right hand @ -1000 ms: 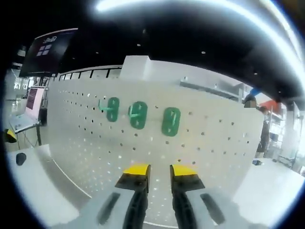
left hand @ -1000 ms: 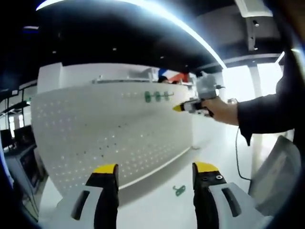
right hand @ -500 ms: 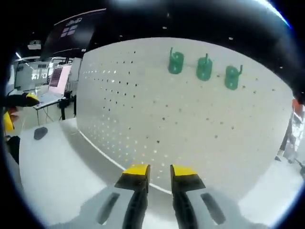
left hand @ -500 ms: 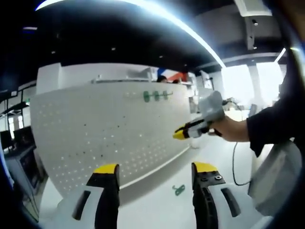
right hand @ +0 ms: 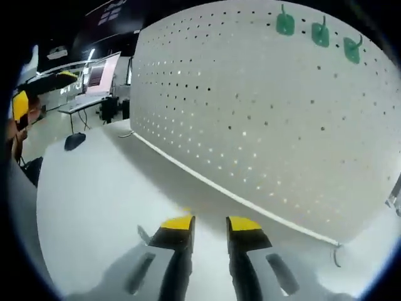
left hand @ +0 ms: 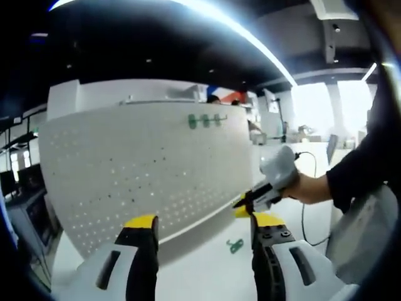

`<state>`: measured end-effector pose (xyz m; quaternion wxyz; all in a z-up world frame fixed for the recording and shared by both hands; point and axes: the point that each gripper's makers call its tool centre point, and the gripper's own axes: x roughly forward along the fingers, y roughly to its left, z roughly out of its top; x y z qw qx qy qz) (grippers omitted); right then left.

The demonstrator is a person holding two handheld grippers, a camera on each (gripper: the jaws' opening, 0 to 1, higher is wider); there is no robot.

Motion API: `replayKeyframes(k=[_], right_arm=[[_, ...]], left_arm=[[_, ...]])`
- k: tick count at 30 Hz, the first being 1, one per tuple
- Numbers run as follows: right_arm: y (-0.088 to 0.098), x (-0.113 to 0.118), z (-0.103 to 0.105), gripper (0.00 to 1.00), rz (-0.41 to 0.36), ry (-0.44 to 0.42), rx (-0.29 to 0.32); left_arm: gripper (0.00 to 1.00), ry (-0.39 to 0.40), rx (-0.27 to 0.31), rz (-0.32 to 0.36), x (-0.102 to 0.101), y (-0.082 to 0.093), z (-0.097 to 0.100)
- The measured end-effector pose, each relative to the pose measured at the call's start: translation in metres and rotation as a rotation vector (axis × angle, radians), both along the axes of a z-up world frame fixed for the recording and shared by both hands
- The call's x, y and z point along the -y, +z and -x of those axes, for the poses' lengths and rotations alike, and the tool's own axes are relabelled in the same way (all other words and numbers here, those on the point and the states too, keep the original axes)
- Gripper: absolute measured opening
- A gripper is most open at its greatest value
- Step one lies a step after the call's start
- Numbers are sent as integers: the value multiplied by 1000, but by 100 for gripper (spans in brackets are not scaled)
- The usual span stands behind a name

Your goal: Insert the hook assembly into the mounting plate slot until the hook locks in place.

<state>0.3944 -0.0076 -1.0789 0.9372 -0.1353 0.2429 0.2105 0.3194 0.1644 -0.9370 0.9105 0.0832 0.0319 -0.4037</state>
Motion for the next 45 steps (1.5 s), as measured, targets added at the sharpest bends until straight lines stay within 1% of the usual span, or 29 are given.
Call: replayKeyframes(k=[3,6,9,12,14,16,20,26,29,35,38,45], right_arm=[[-14,-6,4,20,-1,29,-45],[-21,-9,6,20,0,38,-65],[-28,-13,11,21,-9,58,-102],[-34,-18,17,21,-3,91,-136],[-34,-21,18,21,-7,102,-137],[-35,-25,21,21,-16,119,-150],[-40,-33,27,22,-11,165,-183],[-42,-45,34,22,-38,218,-209],[-43,-56,39,23,-58,266,-230],[-49,-62,43,23,-30,307,-233],[-52,-67,45,23,-18,341,-232],[-53,-81,46,18,16,408,-212]], left_arm=[[60,2,1,2,-1,1,0],[60,2,1,0,-1,0,0],[60,2,2,-1,0,0,0],[59,1,1,-3,0,0,0],[59,1,2,-4,0,1,0],[59,0,2,-4,0,1,1],[59,-1,3,-5,0,1,1],[59,-3,3,-5,0,1,1],[58,-6,0,-7,1,0,1],[58,-8,-1,-10,1,0,1],[57,-5,-2,-7,0,0,1],[57,-9,-4,-11,1,-1,1]])
